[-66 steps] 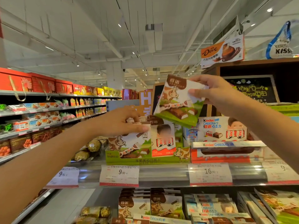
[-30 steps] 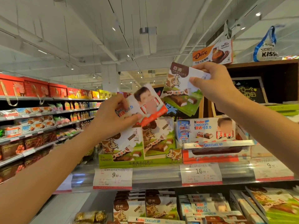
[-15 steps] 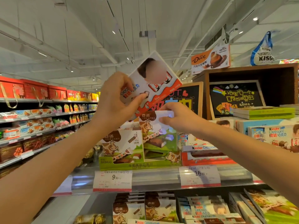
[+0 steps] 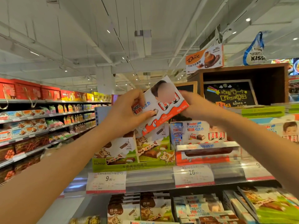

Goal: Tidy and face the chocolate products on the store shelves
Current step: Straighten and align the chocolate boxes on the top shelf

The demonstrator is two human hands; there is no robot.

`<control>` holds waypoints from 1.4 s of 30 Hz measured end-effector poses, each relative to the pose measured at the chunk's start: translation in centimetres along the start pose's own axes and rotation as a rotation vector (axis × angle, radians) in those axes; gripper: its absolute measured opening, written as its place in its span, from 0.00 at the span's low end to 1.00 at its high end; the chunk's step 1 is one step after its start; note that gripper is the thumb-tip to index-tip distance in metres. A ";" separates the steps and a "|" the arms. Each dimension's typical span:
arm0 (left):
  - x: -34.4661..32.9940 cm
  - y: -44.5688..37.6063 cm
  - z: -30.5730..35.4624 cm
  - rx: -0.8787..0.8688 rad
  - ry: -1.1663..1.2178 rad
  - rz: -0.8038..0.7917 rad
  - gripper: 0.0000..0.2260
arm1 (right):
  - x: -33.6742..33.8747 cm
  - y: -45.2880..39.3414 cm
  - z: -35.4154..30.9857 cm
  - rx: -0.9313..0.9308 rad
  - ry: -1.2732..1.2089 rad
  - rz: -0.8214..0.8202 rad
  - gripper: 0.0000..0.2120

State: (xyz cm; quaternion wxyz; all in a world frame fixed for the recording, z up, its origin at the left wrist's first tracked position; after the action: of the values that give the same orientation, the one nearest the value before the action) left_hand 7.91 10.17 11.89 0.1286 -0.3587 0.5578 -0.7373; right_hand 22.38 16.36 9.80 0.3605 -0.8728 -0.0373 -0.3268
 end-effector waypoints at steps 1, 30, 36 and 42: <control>-0.2 -0.2 -0.1 0.004 0.002 0.001 0.14 | 2.0 0.2 -0.2 -0.014 -0.080 0.043 0.28; -8.6 3.0 -5.1 0.301 -0.376 -0.873 0.55 | 6.8 5.1 6.8 0.080 0.204 -0.019 0.07; -8.6 2.9 -5.5 0.374 -0.214 -0.779 0.20 | 6.6 5.3 7.1 0.120 0.148 0.059 0.07; -8.6 2.8 -5.7 0.414 -0.168 -0.768 0.16 | 6.4 5.7 6.9 0.148 0.177 0.113 0.07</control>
State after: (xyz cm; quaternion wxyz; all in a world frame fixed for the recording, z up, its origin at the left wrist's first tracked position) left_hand 9.58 18.42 5.34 -0.0405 -0.5651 0.2122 -0.7962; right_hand 32.86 15.53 6.53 0.4436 -0.8124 0.0200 -0.3780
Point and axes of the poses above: each hand's wrist, its own y-axis away from the middle knuckle, its own x-axis out of the back of the hand, z = x × y, the point moved 10 cm from there along -y, towards the middle knuckle, and after that the axes turned 6 degrees about z, right-handed, at the moved point
